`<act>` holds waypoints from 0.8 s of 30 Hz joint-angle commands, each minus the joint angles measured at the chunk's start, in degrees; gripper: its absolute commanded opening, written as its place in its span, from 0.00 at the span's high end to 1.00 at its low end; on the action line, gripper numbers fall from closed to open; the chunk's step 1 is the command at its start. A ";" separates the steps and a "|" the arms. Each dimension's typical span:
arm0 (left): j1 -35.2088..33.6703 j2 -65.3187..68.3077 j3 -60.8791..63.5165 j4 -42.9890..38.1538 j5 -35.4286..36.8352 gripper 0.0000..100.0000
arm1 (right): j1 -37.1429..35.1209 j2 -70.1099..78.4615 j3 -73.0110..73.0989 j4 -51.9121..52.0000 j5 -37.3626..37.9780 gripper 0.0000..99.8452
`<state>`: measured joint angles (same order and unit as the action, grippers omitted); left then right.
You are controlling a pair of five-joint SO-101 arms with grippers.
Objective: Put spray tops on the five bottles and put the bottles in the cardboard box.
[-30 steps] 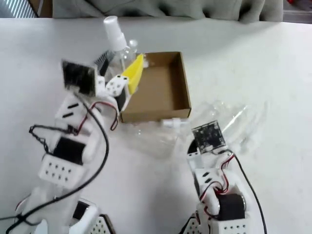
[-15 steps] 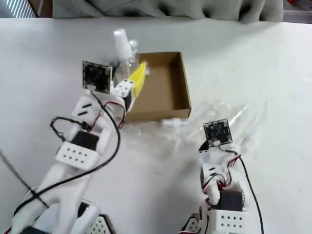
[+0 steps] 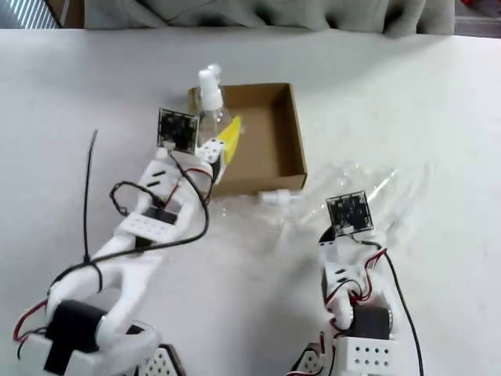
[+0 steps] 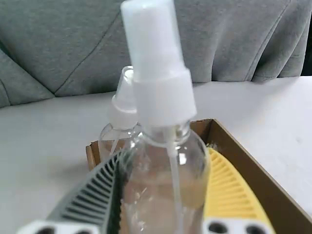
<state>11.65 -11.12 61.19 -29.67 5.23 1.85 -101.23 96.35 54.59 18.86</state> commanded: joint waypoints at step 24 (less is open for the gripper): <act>-4.62 20.00 -10.73 -13.36 -0.35 0.98 | 0.75 0.31 0.53 0.31 5.36 0.98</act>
<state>7.87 9.27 54.15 -41.63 5.41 1.85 -101.23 96.35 54.59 23.52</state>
